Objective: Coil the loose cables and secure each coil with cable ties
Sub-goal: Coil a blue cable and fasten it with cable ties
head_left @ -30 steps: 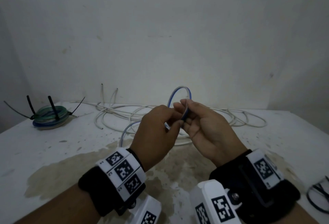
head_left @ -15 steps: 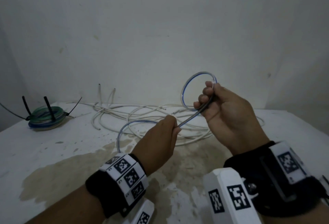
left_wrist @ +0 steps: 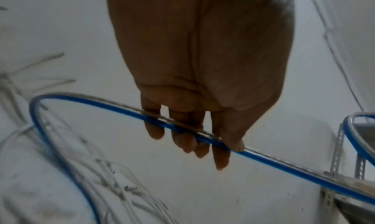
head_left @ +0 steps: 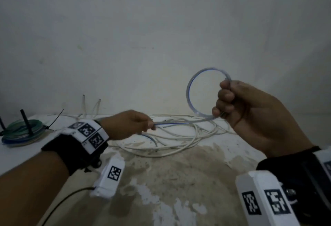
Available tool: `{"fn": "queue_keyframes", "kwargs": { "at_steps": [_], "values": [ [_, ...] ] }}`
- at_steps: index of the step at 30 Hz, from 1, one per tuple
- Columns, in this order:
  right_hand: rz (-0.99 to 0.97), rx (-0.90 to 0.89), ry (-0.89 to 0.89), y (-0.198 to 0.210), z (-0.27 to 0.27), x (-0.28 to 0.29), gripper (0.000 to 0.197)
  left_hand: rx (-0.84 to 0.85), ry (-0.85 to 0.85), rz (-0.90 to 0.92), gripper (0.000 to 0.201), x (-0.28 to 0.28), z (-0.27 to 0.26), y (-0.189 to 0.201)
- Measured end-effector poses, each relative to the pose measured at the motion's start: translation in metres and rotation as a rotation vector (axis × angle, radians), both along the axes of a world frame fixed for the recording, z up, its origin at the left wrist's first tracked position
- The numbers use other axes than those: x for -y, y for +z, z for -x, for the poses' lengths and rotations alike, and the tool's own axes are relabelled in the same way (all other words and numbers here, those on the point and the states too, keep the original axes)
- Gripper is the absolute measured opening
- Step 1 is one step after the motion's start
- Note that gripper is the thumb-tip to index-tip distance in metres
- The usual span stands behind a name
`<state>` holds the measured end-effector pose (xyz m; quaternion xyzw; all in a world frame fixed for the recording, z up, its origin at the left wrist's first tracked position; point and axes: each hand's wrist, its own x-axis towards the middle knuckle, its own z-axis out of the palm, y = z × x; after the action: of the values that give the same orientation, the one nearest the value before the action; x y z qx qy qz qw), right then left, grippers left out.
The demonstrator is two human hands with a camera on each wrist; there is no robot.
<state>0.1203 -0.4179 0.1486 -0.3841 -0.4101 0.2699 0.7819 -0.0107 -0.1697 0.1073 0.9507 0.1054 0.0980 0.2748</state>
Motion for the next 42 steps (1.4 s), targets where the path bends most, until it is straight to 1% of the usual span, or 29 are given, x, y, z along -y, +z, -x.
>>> {"fn": "queue_keyframes", "kwargs": {
  "at_steps": [2,4,6,10,11,12,13,14,15,17,20,23,24,25,26,27,28,29,30,31,32,35,36,38,40,42],
  "values": [
    [0.047,0.057,-0.023,-0.008,0.002,0.003,0.018,0.031,0.037,-0.217,0.018,-0.006,-0.006,0.014],
    [0.083,0.095,-0.045,-0.017,0.005,0.004,0.021,0.147,0.021,-0.44,0.02,-0.011,-0.012,0.025],
    [0.109,0.11,-0.049,-0.025,0.007,0.006,0.021,0.248,-0.016,-0.603,0.02,-0.012,-0.014,0.035],
    [0.185,0.184,-0.087,-0.036,0.012,0.006,0.023,0.368,-0.091,-0.911,0.014,-0.003,-0.016,0.047],
    [0.214,0.218,-0.104,-0.039,0.012,0.005,0.022,0.375,-0.11,-0.94,0.014,0.0,-0.017,0.046],
    [0.249,0.261,-0.123,-0.042,0.012,0.004,0.021,0.378,-0.124,-0.946,0.019,0.001,-0.016,0.044],
    [0.287,0.301,-0.143,-0.045,0.012,0.002,0.02,0.353,-0.135,-0.95,0.03,0.003,-0.016,0.041],
    [0.323,0.332,-0.16,-0.048,0.011,0.001,0.02,0.331,-0.151,-0.956,0.035,0.004,-0.015,0.038],
    [0.354,0.355,-0.168,-0.051,0.01,0.001,0.022,0.29,-0.162,-0.959,0.034,0.005,-0.014,0.036],
    [0.396,0.38,-0.156,-0.056,0.009,0.0,0.024,0.219,-0.175,-0.977,0.025,0.004,-0.012,0.035],
    [0.396,0.356,-0.129,-0.06,0.013,-0.003,0.02,0.238,-0.169,-1.086,0.01,0.0,-0.007,0.035],
    [0.368,0.313,-0.131,-0.059,0.017,-0.008,0.024,0.26,-0.038,-1.135,0.014,-0.003,0.002,0.029],
    [0.358,0.306,-0.134,-0.058,0.019,-0.01,0.024,0.257,0.02,-1.118,0.012,-0.003,0.005,0.026],
    [0.348,0.3,-0.138,-0.058,0.021,-0.012,0.025,0.242,0.083,-1.061,0.012,-0.001,0.007,0.022],
    [0.342,0.295,-0.14,-0.058,0.023,-0.014,0.025,0.212,0.138,-0.947,0.014,0.0,0.008,0.018],
    [0.343,0.295,-0.142,-0.059,0.025,-0.017,0.026,0.205,0.189,-0.752,0.018,0.002,0.008,0.014],
    [0.351,0.303,-0.14,-0.06,0.027,-0.019,0.026,0.238,0.241,-0.504,0.021,0.004,0.008,0.011],
    [0.365,0.318,-0.139,-0.062,0.028,-0.022,0.027,0.287,0.291,-0.248,0.022,0.005,0.007,0.008],
    [0.38,0.337,-0.138,-0.064,0.03,-0.025,0.028,0.347,0.335,-0.044,0.024,0.007,0.005,0.004],
    [0.394,0.353,-0.138,-0.067,0.032,-0.027,0.028,0.407,0.366,0.09,0.023,0.009,0.004,0.001],
    [0.406,0.362,-0.139,-0.069,0.035,-0.03,0.029,0.47,0.379,0.18,0.021,0.011,0.003,-0.002],
    [0.419,0.362,-0.152,-0.076,0.04,-0.036,0.03,0.649,0.387,0.373,0.014,0.023,-0.001,-0.005],
    [0.42,0.364,-0.161,-0.077,0.042,-0.038,0.032,0.683,0.392,0.413,0.017,0.024,-0.002,-0.005],
    [0.428,0.363,-0.191,-0.079,0.043,-0.041,0.039,0.7,0.404,0.473,0.027,0.026,-0.004,-0.005],
    [0.431,0.346,-0.216,-0.081,0.043,-0.044,0.038,0.696,0.379,0.509,0.024,0.026,-0.004,-0.005],
    [0.446,0.342,-0.217,-0.081,0.043,-0.046,0.031,0.693,0.312,0.476,0.021,0.028,-0.001,-0.006]
  ]
}}
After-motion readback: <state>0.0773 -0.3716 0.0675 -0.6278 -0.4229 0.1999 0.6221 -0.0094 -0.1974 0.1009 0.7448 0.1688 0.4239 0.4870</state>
